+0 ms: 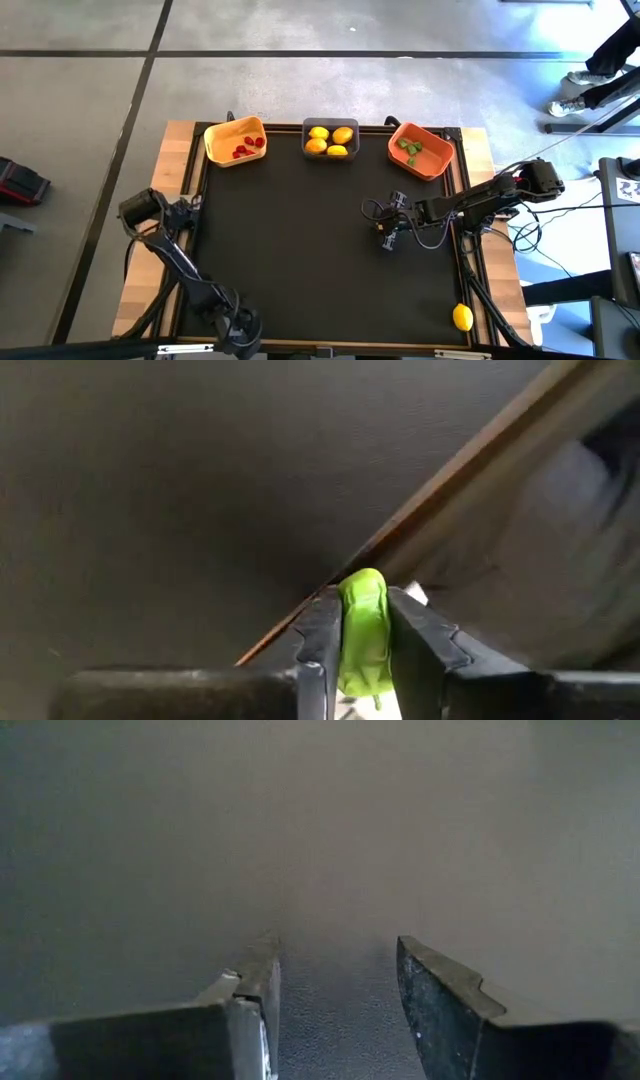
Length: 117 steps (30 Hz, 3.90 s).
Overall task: Sort produce into baskets
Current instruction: Put the green chili pepper into the orange bin
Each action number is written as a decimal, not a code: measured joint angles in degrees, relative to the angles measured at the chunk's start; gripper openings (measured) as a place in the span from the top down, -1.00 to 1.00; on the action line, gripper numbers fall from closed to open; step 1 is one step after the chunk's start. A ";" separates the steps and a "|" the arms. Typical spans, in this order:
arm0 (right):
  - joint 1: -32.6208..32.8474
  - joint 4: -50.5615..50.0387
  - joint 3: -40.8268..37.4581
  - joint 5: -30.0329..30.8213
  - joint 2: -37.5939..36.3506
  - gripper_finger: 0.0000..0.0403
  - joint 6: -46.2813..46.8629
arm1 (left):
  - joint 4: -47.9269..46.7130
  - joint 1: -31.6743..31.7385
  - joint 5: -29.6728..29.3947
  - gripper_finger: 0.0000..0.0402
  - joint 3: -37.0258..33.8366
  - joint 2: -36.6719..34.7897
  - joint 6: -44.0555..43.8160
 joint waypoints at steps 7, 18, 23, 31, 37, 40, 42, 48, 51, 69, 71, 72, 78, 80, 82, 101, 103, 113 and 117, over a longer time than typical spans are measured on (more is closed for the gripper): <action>0.00 0.26 0.00 0.08 0.00 0.26 -1.88 | -5.62 4.78 -1.70 0.65 0.00 -6.23 20.21; 0.00 3.76 1.56 -3.34 0.00 0.26 -1.40 | -14.73 16.24 -9.09 0.70 0.00 -14.87 56.67; 0.00 3.93 5.00 -3.50 0.00 0.26 -1.75 | -14.88 22.25 -12.69 0.70 0.00 -18.84 71.76; 0.00 4.55 11.55 -3.52 0.00 0.26 -6.19 | -10.64 31.74 -24.42 0.71 0.00 -25.18 91.12; 0.00 12.88 13.14 -3.54 0.00 0.26 -10.12 | 0.40 37.85 -27.25 0.69 0.02 -26.48 103.98; 0.00 19.02 13.15 -3.52 0.00 0.26 -12.07 | 5.88 40.51 -27.27 0.64 0.04 -26.26 108.74; 0.00 22.71 13.15 -3.54 0.00 0.26 -13.90 | 8.70 42.15 -27.25 0.63 0.07 -26.07 111.16; 0.00 31.67 13.16 -3.39 0.00 0.26 -17.61 | 17.46 46.17 -24.73 0.66 0.07 -26.00 114.52; 0.00 34.66 13.16 -3.26 -0.02 0.26 -19.68 | 21.03 47.38 -21.55 0.67 0.08 -25.57 114.90; -0.07 42.45 13.18 -4.37 -0.02 0.66 -26.98 | 31.48 47.66 -20.00 0.63 0.09 -20.40 115.90; -0.07 42.46 13.18 -4.57 -0.02 0.82 -27.13 | 31.48 47.59 -19.90 0.63 0.09 -20.41 115.86; -0.04 42.45 13.18 -4.65 -0.02 0.90 -27.16 | 31.46 47.59 -19.80 0.63 0.09 -20.42 115.86; -0.07 42.16 13.18 -5.03 -0.02 0.94 -27.16 | 31.17 47.59 -19.84 0.61 0.09 -20.42 114.99; -0.07 41.74 13.18 -5.04 -0.02 0.98 -27.18 | 31.09 47.59 -19.88 0.58 0.09 -20.42 113.91; -0.04 41.39 13.18 -4.91 -0.02 0.98 -27.18 | 31.05 47.67 -20.04 0.51 0.09 -20.42 113.52; 0.02 35.24 13.14 -0.18 -3.98 1.00 -26.81 | 20.73 48.18 -20.67 0.19 0.07 -25.43 114.51; 0.04 32.98 13.14 2.26 -3.98 1.00 -26.79 | 17.66 48.50 -20.87 0.21 0.07 -25.43 114.09; -0.50 20.28 13.14 6.29 -3.96 0.99 -20.74 | -5.94 48.56 -21.44 0.24 0.07 -26.53 105.57; -2.23 15.58 13.14 6.54 -3.93 0.88 -17.23 | -17.28 48.55 -22.35 0.24 0.07 -27.63 98.77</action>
